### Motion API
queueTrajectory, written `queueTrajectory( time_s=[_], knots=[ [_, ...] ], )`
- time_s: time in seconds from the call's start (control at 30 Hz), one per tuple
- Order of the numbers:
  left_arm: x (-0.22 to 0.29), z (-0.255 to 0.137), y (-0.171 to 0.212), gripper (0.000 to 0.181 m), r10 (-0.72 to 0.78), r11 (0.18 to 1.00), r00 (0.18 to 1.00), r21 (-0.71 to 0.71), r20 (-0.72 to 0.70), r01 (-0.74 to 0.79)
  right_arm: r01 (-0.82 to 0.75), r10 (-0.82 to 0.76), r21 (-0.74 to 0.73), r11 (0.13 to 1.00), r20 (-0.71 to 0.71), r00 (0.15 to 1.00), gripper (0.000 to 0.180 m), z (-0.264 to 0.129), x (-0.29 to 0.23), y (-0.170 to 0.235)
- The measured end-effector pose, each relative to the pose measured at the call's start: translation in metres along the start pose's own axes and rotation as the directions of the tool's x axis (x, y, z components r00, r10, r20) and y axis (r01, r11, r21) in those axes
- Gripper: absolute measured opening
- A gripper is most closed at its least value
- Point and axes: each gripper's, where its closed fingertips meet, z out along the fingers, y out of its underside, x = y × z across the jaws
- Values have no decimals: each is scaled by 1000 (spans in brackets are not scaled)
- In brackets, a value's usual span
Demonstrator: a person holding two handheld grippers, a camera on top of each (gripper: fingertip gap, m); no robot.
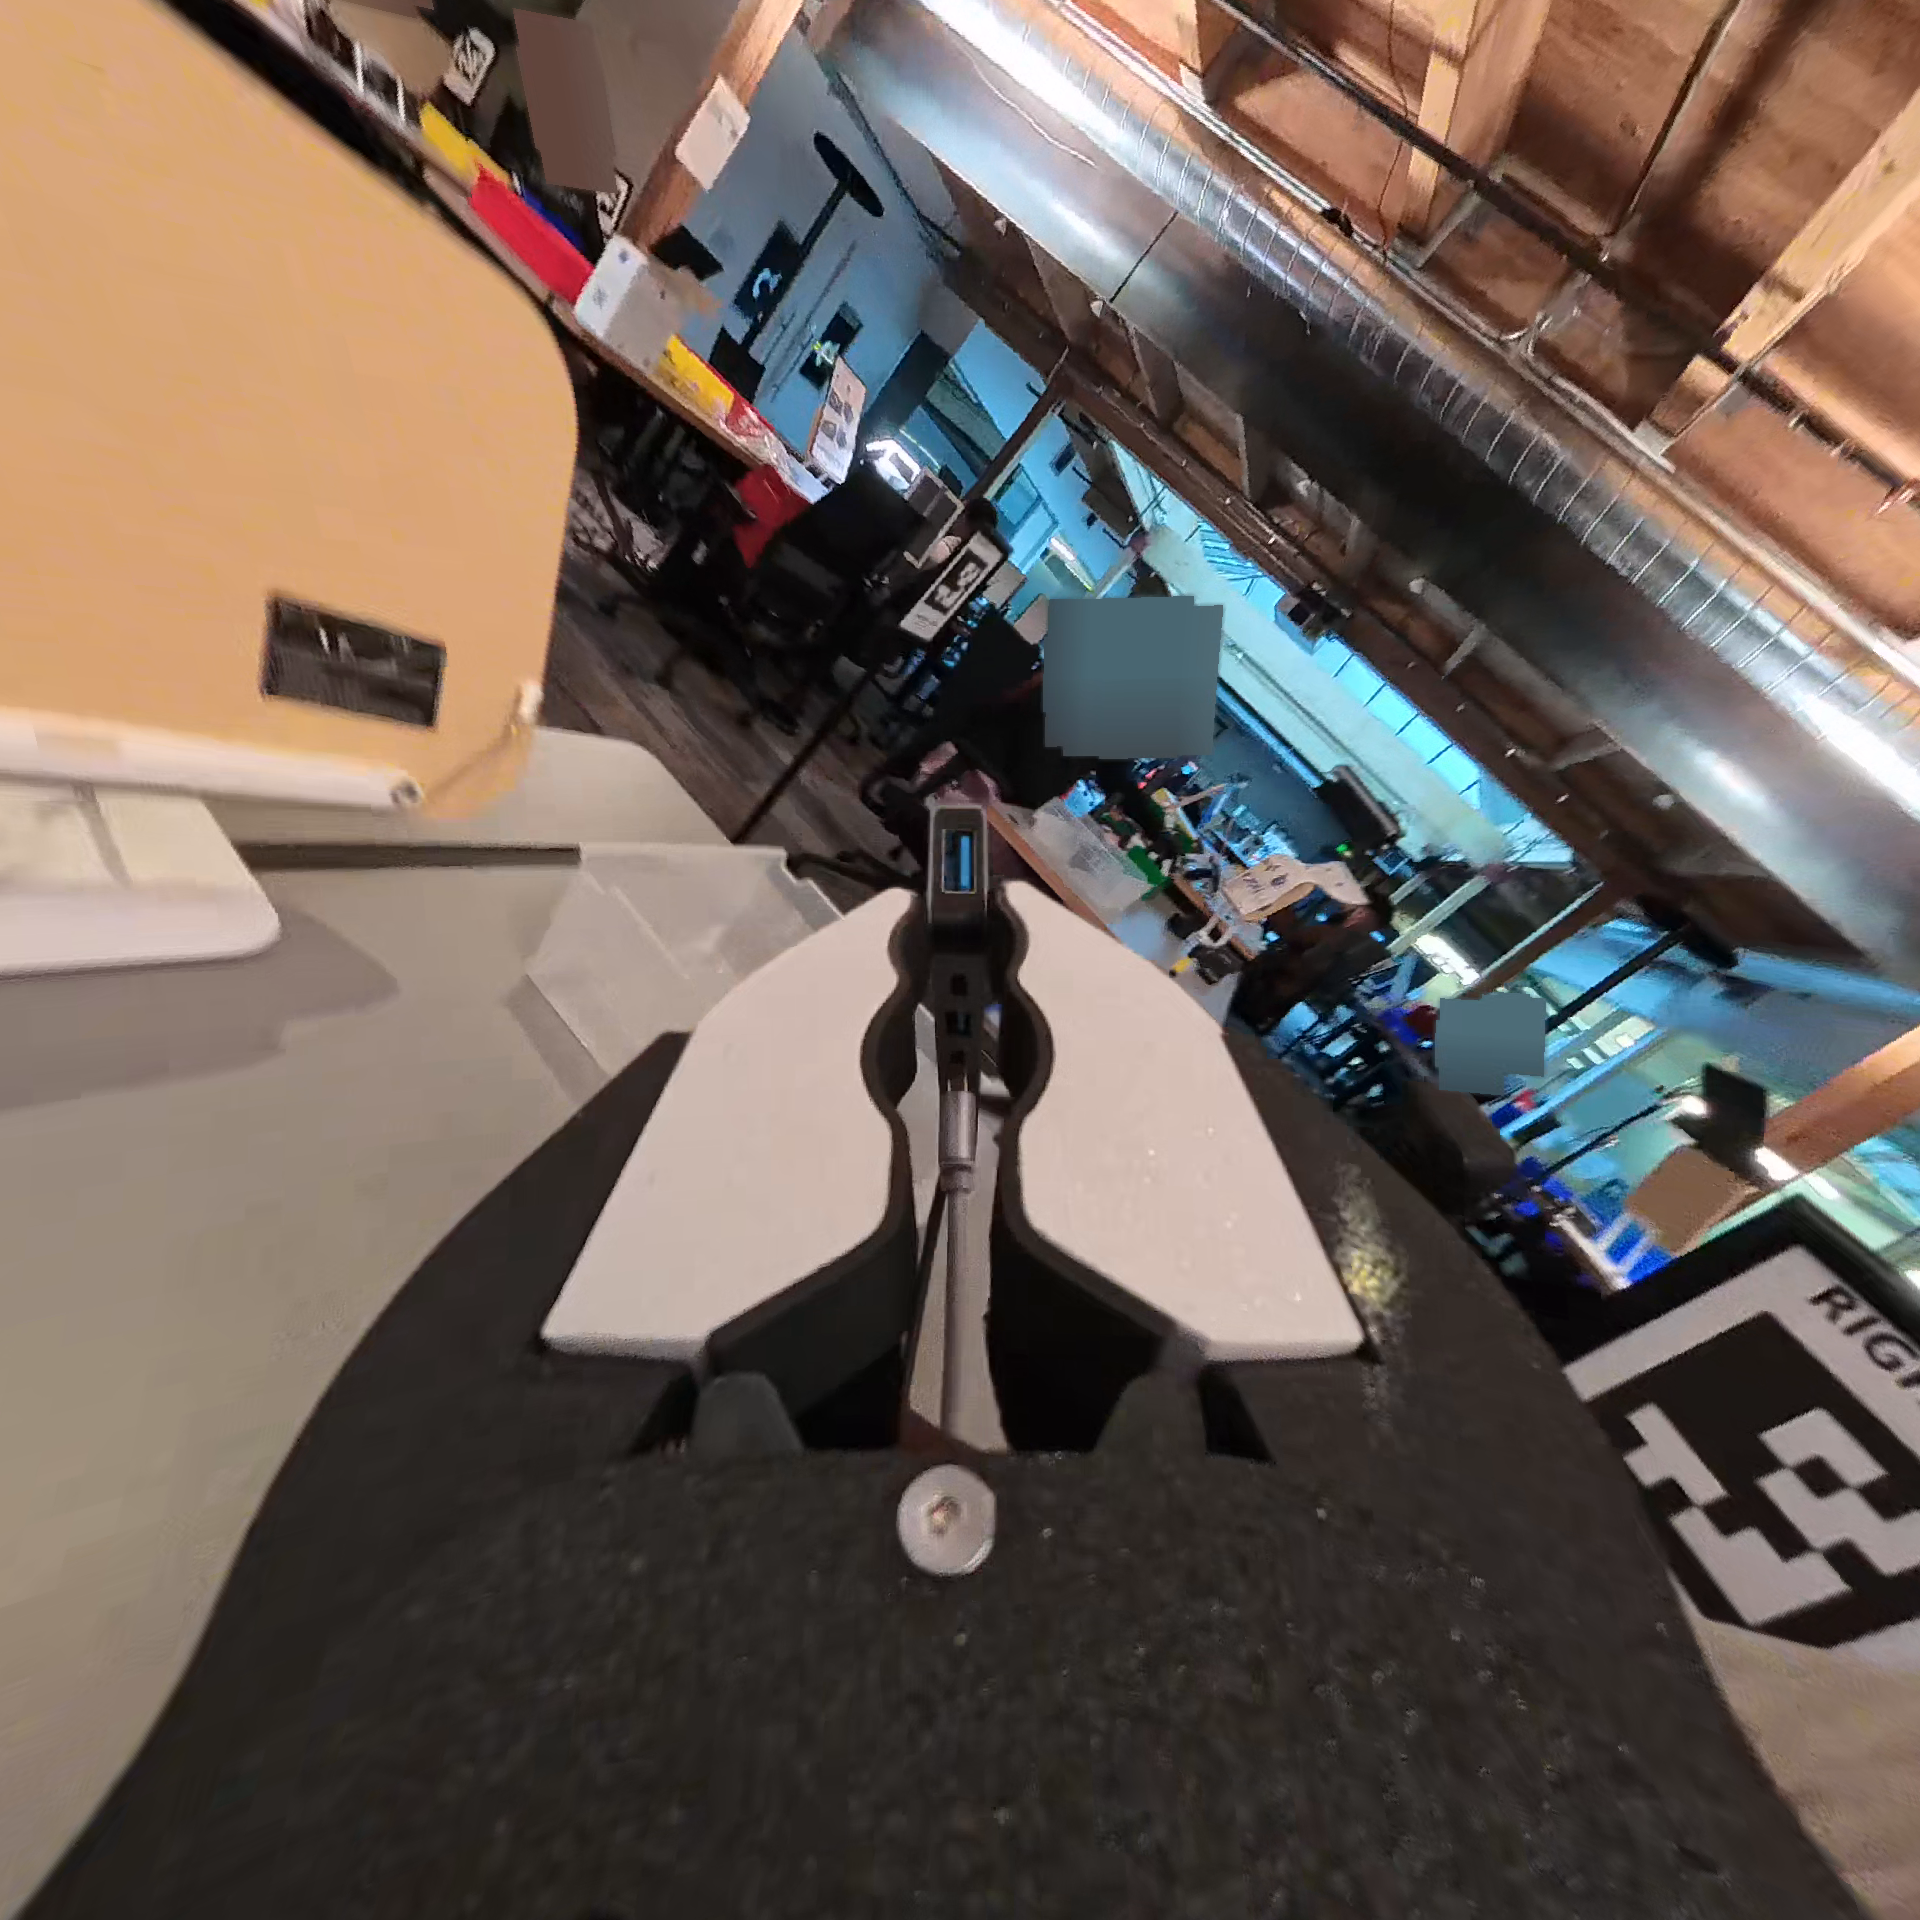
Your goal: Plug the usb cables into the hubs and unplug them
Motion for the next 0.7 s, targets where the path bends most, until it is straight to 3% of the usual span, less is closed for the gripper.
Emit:
queueTrajectory(
  time_s=[0.1,0.13,0.2,0.3,0.37,0.4,0.5,0.57,0.7],
  knots=[
    [-8,-5,27,10,-50,998,999,-23,3,50,65,-62,-77,995,42,997,53,22,-6,20],
    [-10,-8,32,10,-54,998,999,-28,3,54,99,-92,-92,991,79,993,40,26,-12,26],
    [-12,-17,38,11,-33,999,999,-41,-14,32,174,-166,-78,982,103,981,34,28,-17,28],
    [-11,-35,51,11,183,973,980,-127,-77,-192,196,-164,-110,974,250,954,33,25,-31,33],
    [-17,-49,64,23,413,881,902,-197,-124,-431,204,-139,-139,969,375,916,32,21,-39,36],
    [-25,-56,72,43,514,813,847,-240,-135,-531,193,-119,-140,971,418,901,32,19,-40,35],
    [-41,-70,84,58,705,621,683,-301,-188,-724,131,-15,-158,979,580,815,32,12,-49,30],
    [-36,-72,87,56,724,582,648,-295,-237,-758,131,26,-192,973,649,760,32,11,-55,32],
    [-18,-69,100,55,651,594,670,-310,-357,-742,125,73,-213,969,732,677,32,13,-71,37]
  ],
)
